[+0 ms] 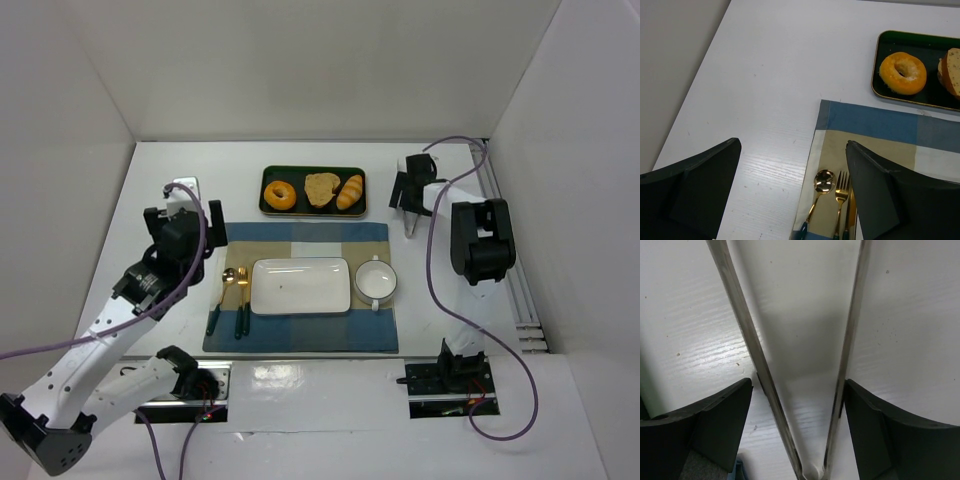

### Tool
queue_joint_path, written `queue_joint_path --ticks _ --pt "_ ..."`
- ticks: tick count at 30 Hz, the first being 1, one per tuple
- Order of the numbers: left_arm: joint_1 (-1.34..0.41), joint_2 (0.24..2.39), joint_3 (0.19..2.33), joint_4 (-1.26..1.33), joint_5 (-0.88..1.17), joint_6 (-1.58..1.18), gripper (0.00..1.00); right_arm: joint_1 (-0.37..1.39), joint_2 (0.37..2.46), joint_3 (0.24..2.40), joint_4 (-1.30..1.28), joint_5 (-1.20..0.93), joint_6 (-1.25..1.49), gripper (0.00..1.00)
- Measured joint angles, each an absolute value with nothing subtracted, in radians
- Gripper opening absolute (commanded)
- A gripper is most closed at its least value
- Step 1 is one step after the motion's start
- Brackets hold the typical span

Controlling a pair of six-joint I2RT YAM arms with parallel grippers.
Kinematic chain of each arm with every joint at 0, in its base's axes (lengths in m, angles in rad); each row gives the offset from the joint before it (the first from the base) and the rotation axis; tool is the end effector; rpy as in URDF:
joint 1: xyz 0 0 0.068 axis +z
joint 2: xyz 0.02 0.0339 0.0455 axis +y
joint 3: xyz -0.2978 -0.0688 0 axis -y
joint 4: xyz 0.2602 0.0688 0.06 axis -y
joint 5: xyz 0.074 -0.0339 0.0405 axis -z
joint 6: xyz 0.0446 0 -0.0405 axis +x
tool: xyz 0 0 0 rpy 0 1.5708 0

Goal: Place the bread

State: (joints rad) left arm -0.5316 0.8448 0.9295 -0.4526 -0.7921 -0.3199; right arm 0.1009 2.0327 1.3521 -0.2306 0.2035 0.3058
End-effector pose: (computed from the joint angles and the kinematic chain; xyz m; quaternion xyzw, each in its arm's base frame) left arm 0.1667 -0.0612 0.3801 -0.1367 0.7795 0.0741 0.6068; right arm 0.4634 0.0379 0.1700 0.1290 0.9329 -0.0291 0.3349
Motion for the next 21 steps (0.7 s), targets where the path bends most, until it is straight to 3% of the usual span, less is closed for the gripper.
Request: queue_joint_path --ticks 9,16,21 --pt "-0.532 0.805 0.929 -0.477 -0.807 -0.319 1.00 0.089 2.038 1.356 -0.213 0.176 0.319 0.52" --pt "-0.532 0.788 0.929 -0.492 -0.809 -0.326 1.00 0.089 2.037 1.348 -0.194 0.157 0.324 0.42" --pt "-0.532 0.788 0.928 -0.503 -0.795 -0.351 1.00 0.089 2.018 1.333 -0.199 0.147 0.325 0.42"
